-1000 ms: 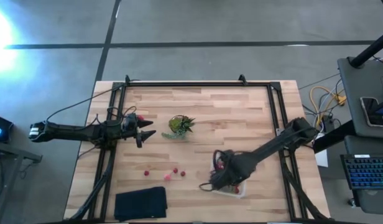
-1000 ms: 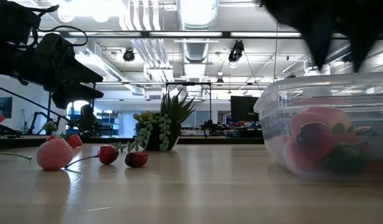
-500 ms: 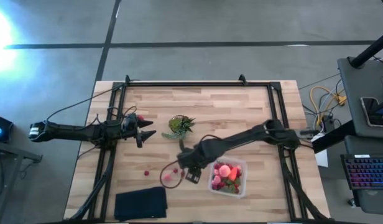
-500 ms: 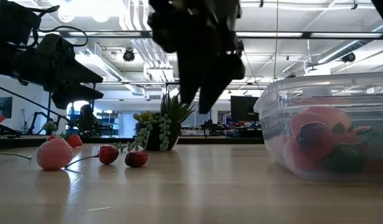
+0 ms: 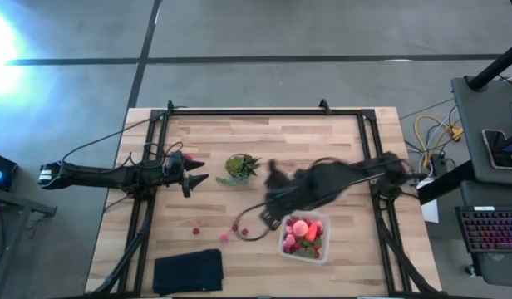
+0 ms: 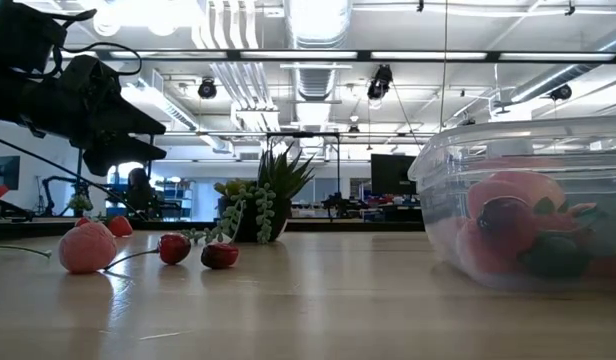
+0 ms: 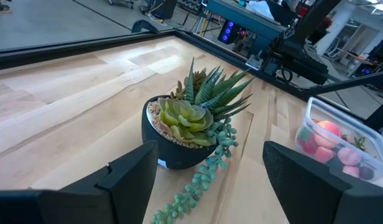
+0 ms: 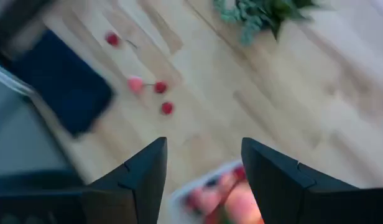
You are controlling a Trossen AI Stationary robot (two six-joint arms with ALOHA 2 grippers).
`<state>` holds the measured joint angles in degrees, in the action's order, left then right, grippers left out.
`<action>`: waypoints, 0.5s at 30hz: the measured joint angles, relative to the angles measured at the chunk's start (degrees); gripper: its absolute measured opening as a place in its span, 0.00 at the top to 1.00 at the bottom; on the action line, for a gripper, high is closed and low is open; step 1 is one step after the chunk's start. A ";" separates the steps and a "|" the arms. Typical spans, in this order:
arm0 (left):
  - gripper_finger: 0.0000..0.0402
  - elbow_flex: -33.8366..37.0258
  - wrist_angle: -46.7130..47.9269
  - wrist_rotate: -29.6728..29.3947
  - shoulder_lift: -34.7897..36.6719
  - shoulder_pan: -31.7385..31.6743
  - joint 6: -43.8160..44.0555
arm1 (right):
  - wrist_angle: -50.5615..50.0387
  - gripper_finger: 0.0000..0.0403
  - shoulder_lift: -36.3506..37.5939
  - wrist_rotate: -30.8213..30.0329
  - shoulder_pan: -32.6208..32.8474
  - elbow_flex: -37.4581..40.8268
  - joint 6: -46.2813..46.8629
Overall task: Pick and placing Produce into tupperware
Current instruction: Put the left strawberry into the bin
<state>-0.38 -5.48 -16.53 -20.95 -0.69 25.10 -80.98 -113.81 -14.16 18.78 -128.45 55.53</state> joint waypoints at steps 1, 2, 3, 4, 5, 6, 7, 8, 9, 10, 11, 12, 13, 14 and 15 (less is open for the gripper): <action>0.31 0.00 0.01 -0.02 0.01 0.01 0.00 | -1.91 0.51 1.50 0.01 0.40 -1.38 4.29; 0.31 0.00 -0.03 -0.02 0.04 0.00 -0.12 | -2.68 0.51 3.19 0.11 0.72 -2.65 9.11; 0.31 0.00 -0.07 -0.04 0.04 0.00 -0.34 | -2.56 0.52 5.17 -0.49 1.15 -3.66 13.78; 0.31 0.00 -0.04 -0.04 0.04 0.00 -0.39 | -2.20 0.52 7.01 -2.69 1.76 -4.38 18.49; 0.31 0.00 -0.04 -0.04 0.04 0.00 -0.38 | -1.26 0.52 8.78 -5.59 2.59 -4.82 21.90; 0.31 0.00 -0.04 -0.04 0.02 0.00 -0.36 | 0.94 0.52 10.43 -8.98 3.91 -4.98 21.87; 0.31 0.00 -0.04 -0.04 0.02 0.00 -0.39 | 4.52 0.51 11.45 -13.08 5.53 -5.05 17.77; 0.31 0.00 -0.04 -0.09 0.00 0.00 -0.47 | 8.19 0.51 12.19 -16.94 7.56 -4.96 10.66; 0.31 0.00 -0.04 -0.19 -0.02 0.00 -0.47 | 11.03 0.51 12.59 -21.35 10.01 -4.71 2.85; 0.31 0.00 -0.02 -0.22 -0.02 0.00 -0.45 | 12.41 0.51 12.62 -26.74 12.16 -4.55 -3.40; 0.31 0.00 -0.03 -0.24 -0.02 0.00 -0.42 | 12.38 0.51 12.72 -32.66 13.85 -4.44 -6.53; 0.31 0.00 -0.06 -0.24 -0.01 0.00 -0.35 | 10.99 0.51 12.84 -38.72 15.38 -4.36 -6.35; 0.31 0.00 -0.08 -0.24 0.06 0.00 -0.13 | 9.93 0.51 13.30 -43.84 16.61 -4.34 -2.60; 0.31 0.00 -0.08 -0.23 0.09 0.00 0.11 | 8.15 0.51 13.89 -47.22 17.80 -4.38 1.13; 0.31 0.00 -0.09 -0.05 0.09 0.00 0.93 | 5.06 0.51 14.38 -49.69 18.91 -4.42 3.04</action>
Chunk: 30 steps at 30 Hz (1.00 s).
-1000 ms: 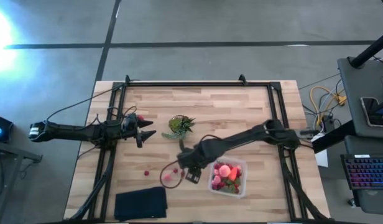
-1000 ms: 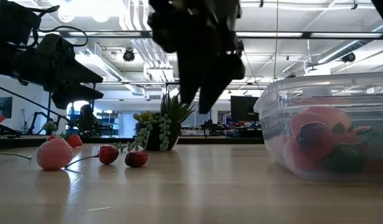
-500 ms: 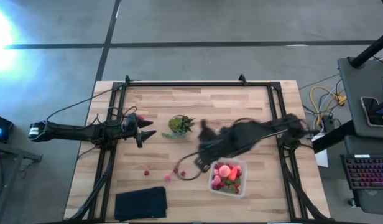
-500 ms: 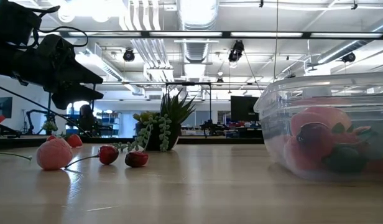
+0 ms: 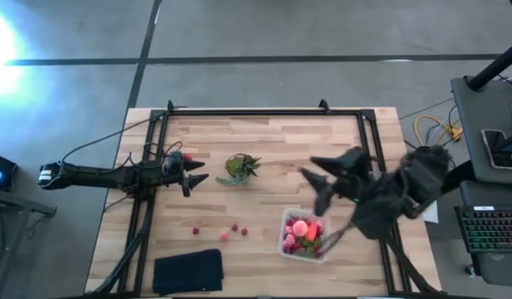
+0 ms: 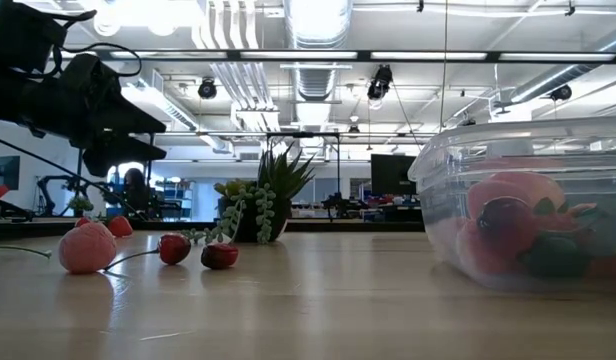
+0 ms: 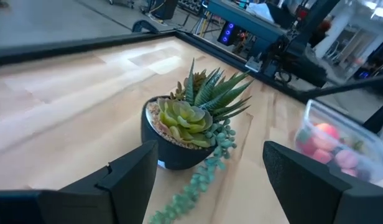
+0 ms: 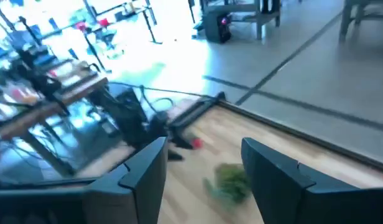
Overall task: Pick and placing Produce into tupperware
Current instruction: Put the left strawberry into the bin
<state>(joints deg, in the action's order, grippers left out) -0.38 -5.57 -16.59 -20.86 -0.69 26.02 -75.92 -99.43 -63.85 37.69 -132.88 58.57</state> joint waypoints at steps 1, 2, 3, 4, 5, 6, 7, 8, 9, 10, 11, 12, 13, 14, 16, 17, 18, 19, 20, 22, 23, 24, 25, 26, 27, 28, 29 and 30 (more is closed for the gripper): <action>0.31 0.00 -0.04 0.21 0.00 0.00 1.43 | -3.88 0.51 0.28 -1.34 1.20 0.14 1.91; 0.31 0.00 -0.12 0.29 0.09 0.02 2.74 | -8.81 0.51 0.34 -1.24 2.43 0.75 5.34; 0.31 0.00 -0.51 0.27 0.13 0.00 3.74 | -14.14 0.51 0.28 -0.04 3.63 1.85 10.68; 0.31 0.00 -1.01 0.27 0.11 0.00 3.97 | -14.33 0.51 0.19 1.74 4.50 4.01 14.78; 0.31 0.00 -1.77 0.26 0.05 0.00 4.00 | -12.33 0.51 0.99 2.58 4.81 8.06 14.60; 0.31 0.00 -2.77 0.25 -0.04 0.01 4.01 | -11.05 0.51 2.29 2.79 5.16 12.29 14.03; 0.31 0.00 -4.11 0.25 -0.15 0.01 3.72 | -8.37 0.51 3.29 2.75 5.71 15.82 14.85; 0.31 0.00 -4.93 0.24 -0.21 0.01 3.53 | -7.55 0.51 4.99 2.64 5.66 19.29 16.93; 0.31 0.00 -5.37 0.24 -0.22 0.01 3.45 | -8.48 0.51 7.08 2.41 5.60 22.88 19.59; 0.31 0.00 -6.37 0.04 -0.23 0.02 3.45 | -8.52 0.51 9.29 2.23 5.71 26.34 22.69; 0.31 0.00 -7.26 -0.07 -0.38 0.00 3.41 | -7.82 0.51 11.22 2.93 5.83 29.74 25.41; 0.31 0.00 -7.49 -0.19 -0.48 0.00 3.45 | -6.51 0.51 12.98 4.69 5.90 33.12 26.53; 0.31 0.00 -7.99 -0.19 -0.70 0.00 3.51 | -3.36 0.51 14.64 6.35 5.76 36.31 26.06; 0.31 0.00 -7.87 -0.23 -0.86 0.00 3.60 | 1.40 0.51 15.91 6.91 5.65 39.32 23.65; 0.31 0.00 -7.99 -0.23 -0.87 0.01 4.05 | 14.94 0.51 19.17 7.41 5.31 44.85 13.87; 0.31 0.00 -8.01 -0.21 -0.87 0.01 5.06 | 22.27 0.51 21.43 8.03 4.92 47.41 7.80; 0.31 0.00 -8.01 -0.25 -0.90 0.00 6.08 | 29.73 0.51 23.90 9.25 4.23 49.97 2.11; 0.31 0.00 -8.12 -0.43 -1.05 0.00 6.58 | 36.40 0.51 26.34 11.40 3.12 52.69 -2.72; 0.31 0.00 -8.28 -0.47 -1.34 0.00 6.65 | 42.85 0.51 28.42 14.63 1.79 55.96 -6.68; 0.31 0.00 -8.13 -0.65 -2.02 0.00 6.64 | 55.78 0.51 31.42 23.40 -1.82 63.19 -13.47; 0.31 0.00 -8.16 -0.97 -2.38 0.00 6.64 | 62.18 0.51 32.64 28.33 -3.86 67.17 -16.15; 0.31 0.00 -8.36 -1.21 -2.79 0.00 6.64 | 68.14 0.51 33.53 33.21 -5.97 71.26 -18.53; 0.31 0.00 -8.59 -1.31 -3.22 0.00 6.64 | 72.94 0.51 34.34 37.73 -8.29 75.11 -20.40; 0.31 0.00 -8.94 -1.32 -3.68 0.00 6.64 | 76.86 0.51 35.56 42.64 -10.85 78.46 -21.61; 0.31 0.00 -9.31 -1.33 -4.06 0.00 6.66 | 79.50 0.51 37.10 47.60 -13.50 81.11 -22.23; 0.31 -0.08 -9.57 -1.34 -4.46 0.00 6.66 | 80.60 0.51 38.85 51.38 -16.11 83.48 -22.46; 0.31 -0.14 -9.57 -1.32 -4.85 0.01 6.66 | 80.98 0.51 40.42 54.20 -18.46 85.64 -23.12; 0.31 -0.24 -9.65 -1.33 -5.15 0.00 6.66 | 81.27 0.51 41.89 55.69 -20.58 87.61 -24.36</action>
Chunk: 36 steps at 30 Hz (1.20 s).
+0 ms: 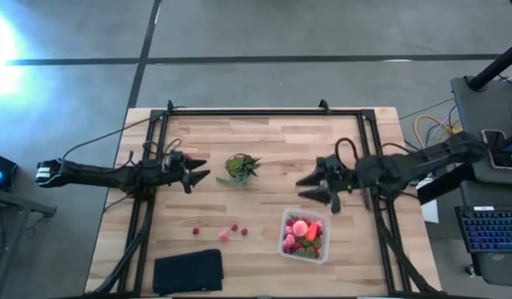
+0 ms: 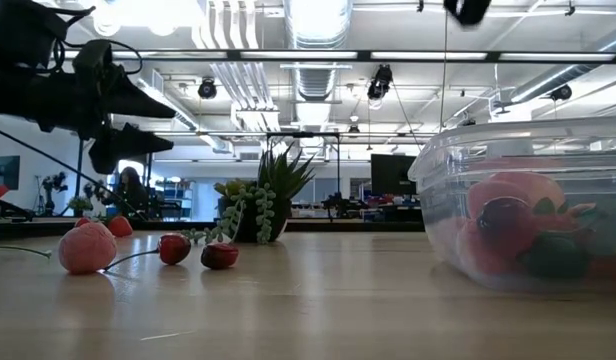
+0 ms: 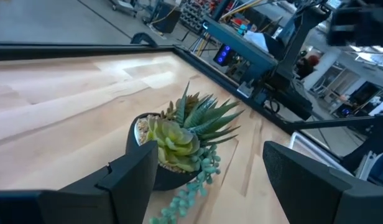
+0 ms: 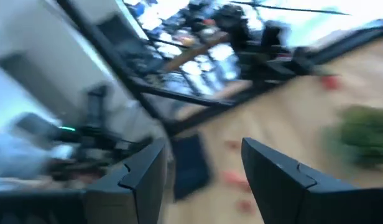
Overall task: Pick and placing Produce into tupperware
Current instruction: Put the left strawberry into the bin
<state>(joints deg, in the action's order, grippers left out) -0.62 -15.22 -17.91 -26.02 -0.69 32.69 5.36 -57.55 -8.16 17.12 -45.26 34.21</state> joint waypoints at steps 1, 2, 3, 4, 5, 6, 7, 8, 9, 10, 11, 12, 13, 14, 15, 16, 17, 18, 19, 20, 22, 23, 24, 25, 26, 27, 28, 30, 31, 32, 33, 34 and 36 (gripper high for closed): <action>0.31 -0.06 -0.45 0.00 -0.27 0.00 -0.02 | -0.49 0.51 1.51 0.70 -2.01 1.71 -1.46; 0.31 -0.14 -1.14 0.01 -0.58 0.01 -0.04 | -1.63 0.51 3.33 0.72 -3.90 3.25 -3.10; 0.31 -0.26 -1.36 0.01 -0.84 0.00 -0.02 | -2.46 0.51 5.57 0.66 -5.55 4.64 -4.30; 0.31 -0.29 -1.46 0.02 -1.01 0.00 -0.02 | -2.94 0.51 8.10 0.66 -7.09 5.71 -4.78; 0.31 -0.29 -1.48 0.02 -1.18 0.00 -0.01 | -4.20 0.51 11.33 0.67 -8.63 6.92 -4.90; 0.31 -0.29 -1.63 0.02 -1.39 0.00 0.02 | -6.04 0.51 14.19 0.77 -9.73 8.53 -4.56; 0.31 -0.32 -1.88 0.02 -1.56 0.00 0.00 | -7.58 0.51 16.81 0.88 -10.48 10.29 -3.85; 0.31 -0.33 -2.18 0.02 -1.68 0.00 -0.02 | -8.00 0.51 19.29 0.97 -10.72 12.09 -3.40; 0.31 -0.33 -2.37 0.06 -1.83 0.02 -0.02 | -8.21 0.51 21.60 1.11 -10.68 13.93 -2.98; 0.31 -0.33 -2.43 0.02 -2.01 0.00 -0.02 | -8.76 0.51 23.93 1.09 -10.58 15.55 -2.67; 0.31 -0.36 -2.81 0.03 -2.18 0.00 -0.02 | -8.70 0.51 26.29 1.06 -10.50 16.94 -2.46; 0.31 -0.44 -2.95 0.04 -2.23 0.00 -0.02 | -7.66 0.51 28.37 1.05 -10.49 18.15 -2.16; 0.31 -0.44 -2.96 0.04 -2.38 0.02 -0.02 | -7.41 0.51 30.43 0.89 -10.50 19.52 -2.09; 0.31 -0.44 -2.97 0.02 -2.59 0.00 0.00 | -7.72 0.51 32.20 0.63 -10.50 20.90 -2.06; 0.31 -0.44 -3.07 0.02 -2.80 0.00 -0.02 | -8.05 0.51 33.39 0.15 -10.50 22.25 -2.05; 0.31 -0.44 -3.34 0.03 -2.96 0.00 -0.02 | -8.24 0.51 34.28 -0.69 -10.50 23.40 -2.14; 0.31 -0.44 -3.81 0.04 -3.16 0.00 -0.01 | -8.24 0.51 35.23 -1.47 -10.52 24.49 -2.69; 0.31 -0.49 -4.32 0.02 -3.34 0.00 -0.03 | -8.27 0.51 36.41 -2.42 -10.50 25.61 -3.16; 0.31 -0.53 -4.39 0.02 -3.45 0.00 -0.02 | -8.19 0.51 37.47 -3.42 -10.51 26.59 -3.59; 0.31 -0.53 -4.38 0.02 -3.55 0.00 -0.02 | -7.96 0.51 38.42 -4.58 -10.53 27.54 -4.14; 0.31 -0.53 -4.91 0.02 -3.82 0.00 -0.04 | -7.80 0.51 39.91 -6.20 -10.53 29.78 -4.71; 0.31 -0.53 -5.62 0.02 -3.97 0.00 -0.04 | -8.27 0.51 40.67 -6.98 -10.53 31.06 -4.69; 0.31 -0.53 -6.28 0.02 -4.04 0.00 -0.02 | -8.40 0.51 41.39 -7.40 -10.53 32.19 -4.68; 0.31 -0.53 -6.86 0.02 -4.10 0.00 -0.02 | -8.11 0.51 42.15 -7.55 -10.53 33.20 -4.69; 0.31 -0.53 -7.51 0.02 -4.23 0.00 -0.04 | -7.92 0.51 42.90 -7.61 -10.53 34.16 -4.68; 0.31 -0.55 -7.93 0.02 -4.36 0.00 -0.01 | -7.94 0.51 43.64 -7.64 -10.53 34.99 -4.70; 0.31 -0.55 -8.33 0.02 -4.43 0.00 -0.03 | -7.83 0.51 44.24 -7.74 -10.53 35.65 -4.77; 0.31 -0.55 -8.94 0.02 -4.39 0.00 -0.02 | -8.01 0.51 45.33 -7.88 -10.53 36.89 -5.78; 0.31 -0.55 -9.27 0.01 -4.36 0.00 -0.02 | -8.06 0.51 45.93 -7.95 -10.53 37.43 -6.38; 0.31 -0.55 -9.75 0.02 -4.38 0.00 -0.04 | -7.97 0.51 46.41 -7.99 -10.53 37.89 -6.97; 0.31 -0.55 -10.25 0.02 -4.37 0.00 -0.04 | -7.86 0.51 46.92 -7.98 -10.53 38.43 -7.28; 0.31 -0.57 -10.81 0.02 -4.35 0.00 -0.05 | -7.91 0.51 47.34 -7.99 -10.53 39.03 -7.49; 0.31 -0.59 -11.92 0.02 -4.36 0.00 -0.04 | -8.15 0.51 48.14 -7.97 -10.53 40.40 -7.53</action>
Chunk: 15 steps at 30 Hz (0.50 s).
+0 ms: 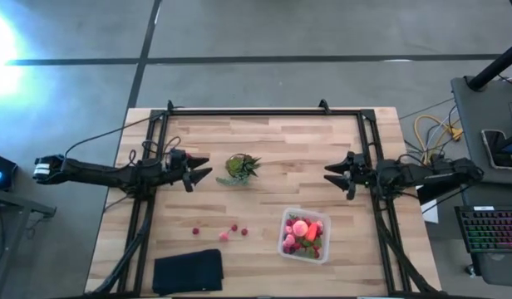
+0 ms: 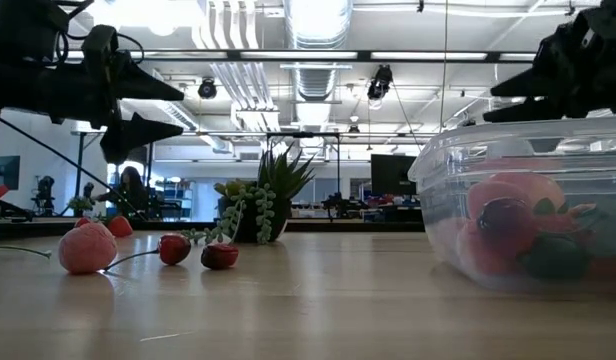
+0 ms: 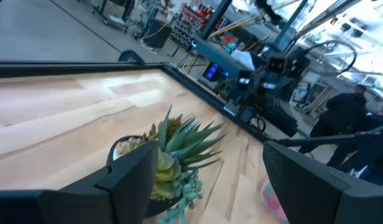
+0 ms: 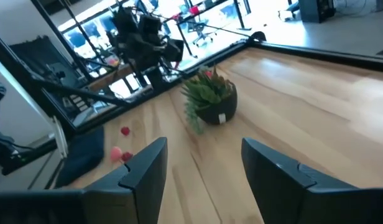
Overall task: Pick and placing Produce into tupperware
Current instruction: Put the left strawberry into the bin
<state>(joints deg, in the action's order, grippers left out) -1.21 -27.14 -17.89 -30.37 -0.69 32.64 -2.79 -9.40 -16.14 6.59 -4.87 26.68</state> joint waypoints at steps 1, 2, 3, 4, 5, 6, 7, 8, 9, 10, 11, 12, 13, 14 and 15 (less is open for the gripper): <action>0.31 -0.02 -0.14 0.00 0.04 0.00 0.00 | 0.01 0.51 0.38 -0.01 0.00 0.66 0.04; 0.31 -0.02 -0.36 0.00 0.03 0.00 0.02 | 0.10 0.51 0.79 0.00 0.00 1.33 0.08; 0.31 -0.02 -0.83 0.00 0.02 0.02 0.00 | 0.26 0.51 1.25 0.02 0.00 2.11 0.14; 0.31 -0.02 -1.32 0.00 0.02 0.01 0.01 | 0.71 0.51 1.59 0.18 0.00 2.66 0.29; 0.31 -0.02 -1.63 0.00 0.02 0.00 0.00 | 1.38 0.51 1.63 0.33 0.00 2.81 -0.06; 0.31 -0.02 -1.88 0.00 0.02 0.01 0.01 | 1.68 0.51 1.60 0.64 0.00 2.91 -0.68; 0.31 -0.03 -2.19 0.00 0.02 0.00 0.00 | 1.79 0.51 1.54 0.71 -0.06 2.89 -1.15; 0.31 -0.02 -2.53 0.01 0.03 0.01 0.00 | 1.33 0.51 1.53 0.77 -0.07 2.89 -1.45; 0.31 -0.02 -3.01 0.00 0.09 0.00 0.01 | 1.30 0.51 1.42 0.90 -0.07 2.89 -1.97; 0.31 -0.02 -3.82 0.00 0.09 0.01 0.02 | 1.28 0.51 1.29 0.91 -0.09 2.89 -2.44; 0.31 -0.04 -4.98 0.00 0.09 0.00 0.02 | 1.29 0.51 1.05 0.90 -0.14 2.89 -2.83; 0.31 -0.03 -6.78 0.01 0.09 0.01 0.09 | 1.27 0.51 0.83 0.88 -0.17 2.89 -3.15; 0.31 -0.02 -9.27 0.00 0.07 0.02 0.08 | 1.27 0.51 0.56 0.78 -0.15 2.89 -3.20; 0.31 -0.02 -12.68 0.00 -0.10 0.00 0.09 | 1.30 0.51 0.27 0.49 -0.15 2.89 -3.22; 0.31 -0.02 -16.46 0.00 -0.28 0.01 0.08 | 1.31 0.51 0.02 0.23 -0.15 2.89 -3.27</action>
<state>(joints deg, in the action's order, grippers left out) -1.23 -43.60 -17.89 -30.65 -0.68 32.72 -1.48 -9.38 -15.90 6.44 -1.98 23.41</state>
